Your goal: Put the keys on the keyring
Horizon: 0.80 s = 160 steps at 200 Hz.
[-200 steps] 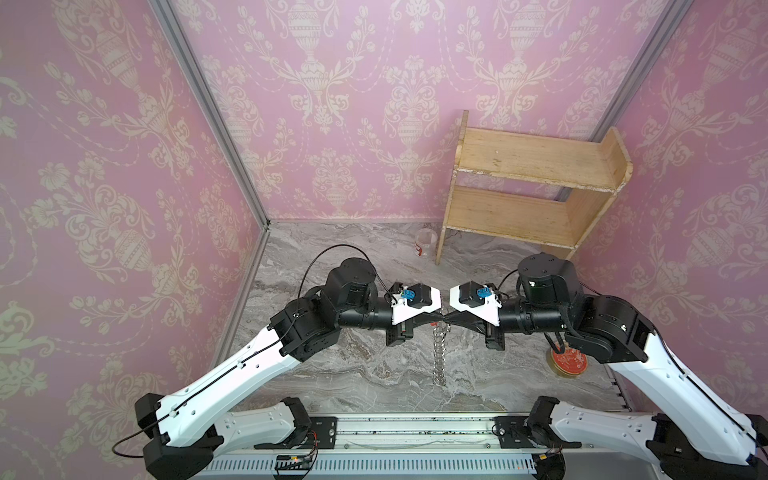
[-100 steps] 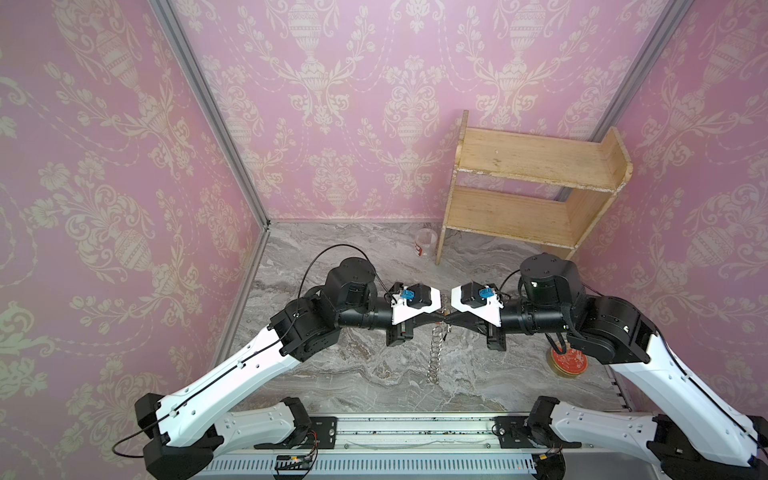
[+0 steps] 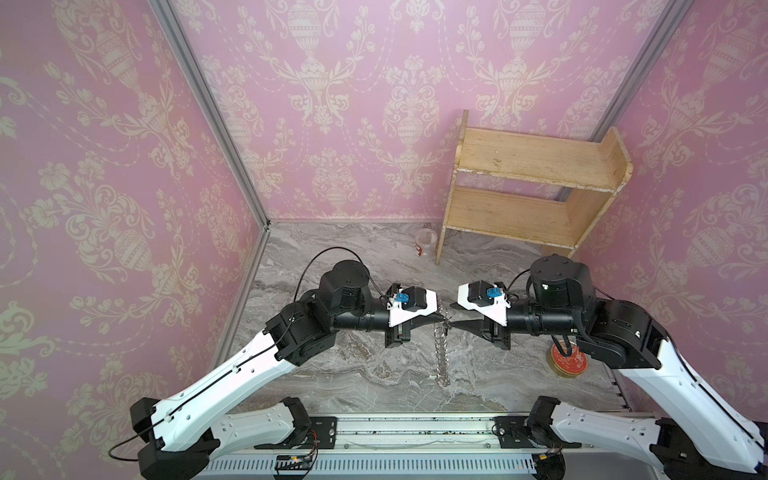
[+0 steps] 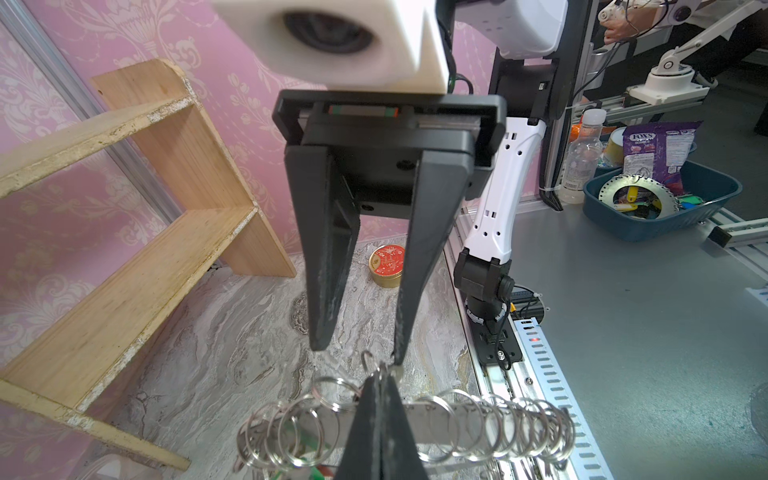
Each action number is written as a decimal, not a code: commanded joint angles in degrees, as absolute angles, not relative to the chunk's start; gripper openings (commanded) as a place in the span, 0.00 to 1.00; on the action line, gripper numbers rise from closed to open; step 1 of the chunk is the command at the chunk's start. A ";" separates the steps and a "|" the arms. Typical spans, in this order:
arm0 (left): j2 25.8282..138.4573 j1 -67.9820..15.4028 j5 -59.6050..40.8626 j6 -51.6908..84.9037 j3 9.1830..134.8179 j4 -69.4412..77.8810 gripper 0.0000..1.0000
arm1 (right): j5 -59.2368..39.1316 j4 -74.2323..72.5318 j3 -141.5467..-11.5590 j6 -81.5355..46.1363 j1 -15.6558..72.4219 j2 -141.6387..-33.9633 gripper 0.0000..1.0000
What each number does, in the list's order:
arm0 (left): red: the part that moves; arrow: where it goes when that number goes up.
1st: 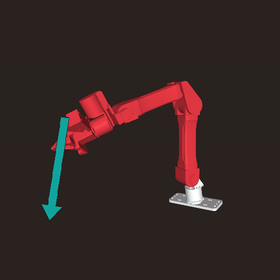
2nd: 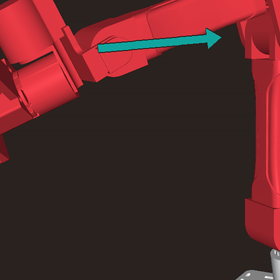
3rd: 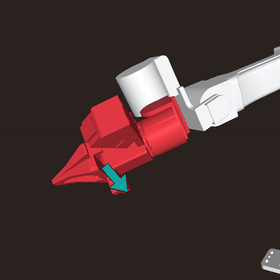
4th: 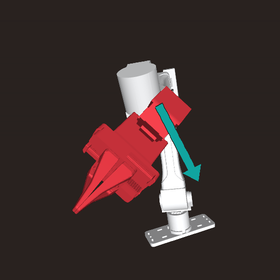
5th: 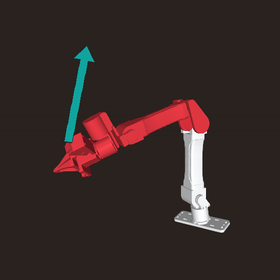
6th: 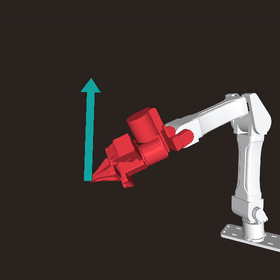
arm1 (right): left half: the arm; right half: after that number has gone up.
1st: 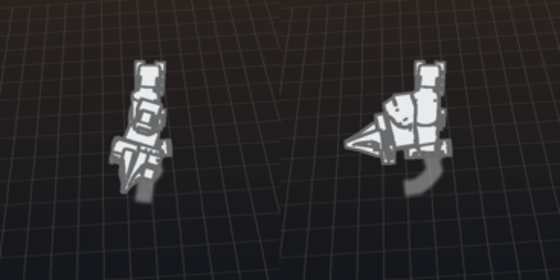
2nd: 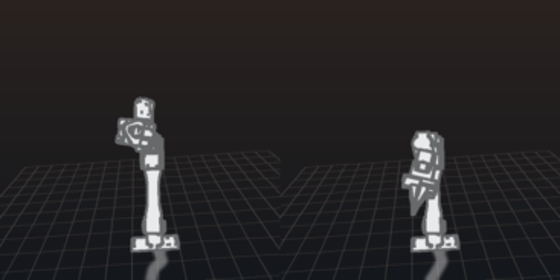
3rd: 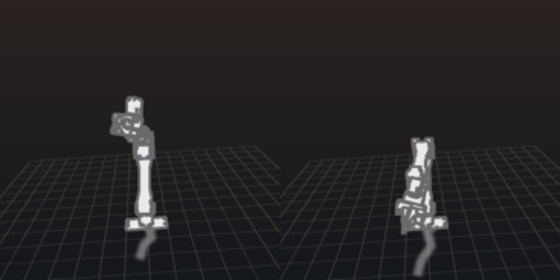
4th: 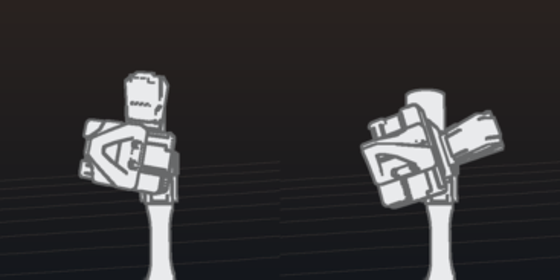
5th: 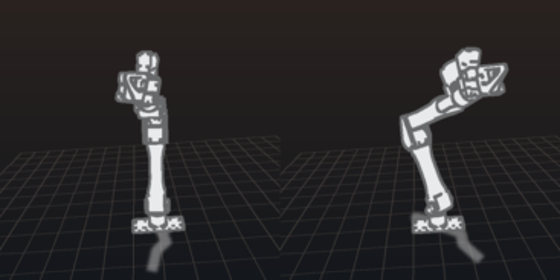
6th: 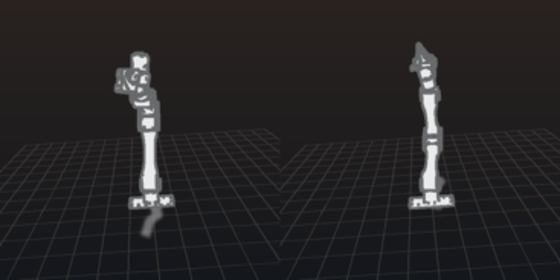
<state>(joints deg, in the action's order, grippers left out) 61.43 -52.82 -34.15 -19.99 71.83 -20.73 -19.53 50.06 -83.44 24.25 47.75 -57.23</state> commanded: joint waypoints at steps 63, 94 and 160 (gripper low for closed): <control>59.41 -53.08 -34.19 -19.96 72.35 -17.69 0.00 | -21.62 50.88 -84.16 25.50 47.47 -57.63 0.22; 58.93 -52.66 -34.04 -18.75 71.69 -15.65 0.00 | -21.99 51.03 -84.11 25.41 47.53 -57.44 0.11; 57.51 -51.95 -32.49 -15.38 67.70 -6.81 0.00 | -25.11 49.89 -82.48 24.26 47.47 -55.38 0.00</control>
<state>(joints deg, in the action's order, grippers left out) 59.18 -52.64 -34.13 -18.28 69.12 -14.35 -22.72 50.19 -83.42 25.43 47.70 -56.95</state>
